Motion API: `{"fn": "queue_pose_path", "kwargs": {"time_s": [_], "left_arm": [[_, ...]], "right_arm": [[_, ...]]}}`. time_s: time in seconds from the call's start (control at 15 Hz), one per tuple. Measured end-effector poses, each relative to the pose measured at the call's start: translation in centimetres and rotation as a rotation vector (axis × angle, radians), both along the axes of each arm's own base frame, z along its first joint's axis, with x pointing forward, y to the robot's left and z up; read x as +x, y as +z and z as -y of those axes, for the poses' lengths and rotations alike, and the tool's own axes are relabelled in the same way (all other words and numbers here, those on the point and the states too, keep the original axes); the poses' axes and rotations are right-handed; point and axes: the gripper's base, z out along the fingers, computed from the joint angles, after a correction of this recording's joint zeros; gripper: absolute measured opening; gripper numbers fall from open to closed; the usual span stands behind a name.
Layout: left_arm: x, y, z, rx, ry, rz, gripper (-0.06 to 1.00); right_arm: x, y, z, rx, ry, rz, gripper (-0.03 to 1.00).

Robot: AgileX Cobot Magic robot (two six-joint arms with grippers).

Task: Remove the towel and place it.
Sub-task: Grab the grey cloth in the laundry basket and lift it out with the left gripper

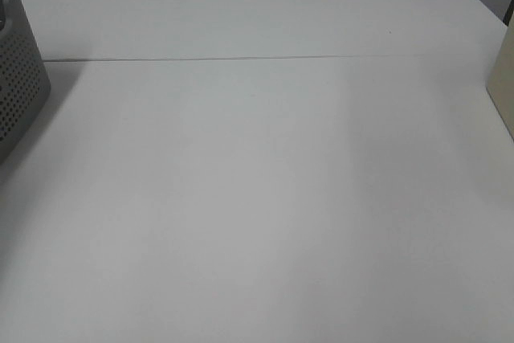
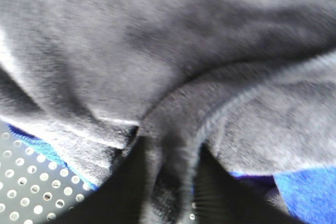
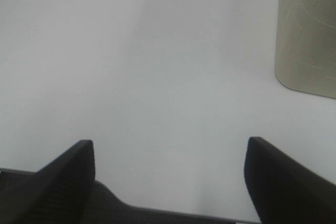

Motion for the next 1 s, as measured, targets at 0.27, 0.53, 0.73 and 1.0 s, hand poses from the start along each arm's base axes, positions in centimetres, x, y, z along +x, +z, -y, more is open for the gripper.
{"fn": "queue_pose_path", "kwargs": {"time_s": [0.27, 0.53, 0.73, 1.0], "left_arm": [[0.1, 0.0, 0.0, -0.001, 0.003, 0.011, 0.09], [0.0, 1.5, 0.3, 0.005, 0.016, 0.058, 0.0], [-1.5, 10.2, 3.1, 0.008, 0.069, 0.296, 0.0], [-4.1, 17.3, 6.5, 0.01, 0.012, 0.468, 0.0]], "right_arm": [[0.0, 0.0, 0.0, 0.0, 0.0, 0.0, 0.76], [0.0, 0.0, 0.0, 0.0, 0.0, 0.0, 0.76], [0.0, 0.0, 0.0, 0.0, 0.0, 0.0, 0.76], [0.0, 0.0, 0.0, 0.0, 0.0, 0.0, 0.76]]}}
